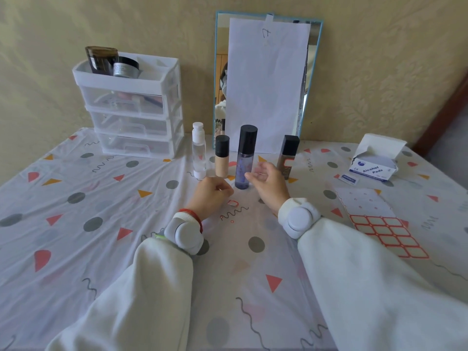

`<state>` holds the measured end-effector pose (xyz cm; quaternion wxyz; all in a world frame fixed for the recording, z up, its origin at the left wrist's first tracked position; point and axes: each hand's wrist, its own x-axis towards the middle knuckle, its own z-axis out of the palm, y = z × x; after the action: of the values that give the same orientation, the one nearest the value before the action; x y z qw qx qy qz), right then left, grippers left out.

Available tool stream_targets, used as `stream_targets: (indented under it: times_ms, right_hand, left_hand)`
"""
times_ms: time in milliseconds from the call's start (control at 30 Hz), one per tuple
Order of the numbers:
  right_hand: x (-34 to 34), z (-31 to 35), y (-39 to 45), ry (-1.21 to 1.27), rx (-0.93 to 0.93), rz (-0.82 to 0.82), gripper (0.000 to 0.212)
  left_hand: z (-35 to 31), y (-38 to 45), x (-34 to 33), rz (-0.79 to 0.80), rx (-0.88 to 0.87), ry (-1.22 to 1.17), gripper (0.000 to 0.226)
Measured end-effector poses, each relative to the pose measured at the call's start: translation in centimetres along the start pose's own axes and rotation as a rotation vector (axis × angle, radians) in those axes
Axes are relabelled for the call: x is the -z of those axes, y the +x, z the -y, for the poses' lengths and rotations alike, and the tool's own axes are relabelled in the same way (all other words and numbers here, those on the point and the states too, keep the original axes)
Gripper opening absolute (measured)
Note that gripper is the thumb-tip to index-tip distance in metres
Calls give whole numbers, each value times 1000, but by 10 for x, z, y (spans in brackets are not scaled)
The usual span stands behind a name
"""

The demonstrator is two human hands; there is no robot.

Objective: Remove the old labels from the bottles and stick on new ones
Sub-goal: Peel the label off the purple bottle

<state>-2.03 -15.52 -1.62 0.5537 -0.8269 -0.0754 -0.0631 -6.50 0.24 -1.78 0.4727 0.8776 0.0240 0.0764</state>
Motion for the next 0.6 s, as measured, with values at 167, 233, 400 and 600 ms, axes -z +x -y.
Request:
stream_targets:
  times_ms: [167,233,400,600]
  right_hand:
    - [6,0,-14,-161,111,37,10]
    - [4,1,-20,-242,169,118,10]
    - [-5,2,-25,-378,207,262,14]
    - [-9,4,-31,-455,204,290,11]
  left_hand:
    - [-2,0,2,23,73,-76,11]
    - [-3,-1,3,18,63,-95,14]
    - [-4,-2,3,22,55,-87,17]
    - [-5,-2,0,23,54,-57,23]
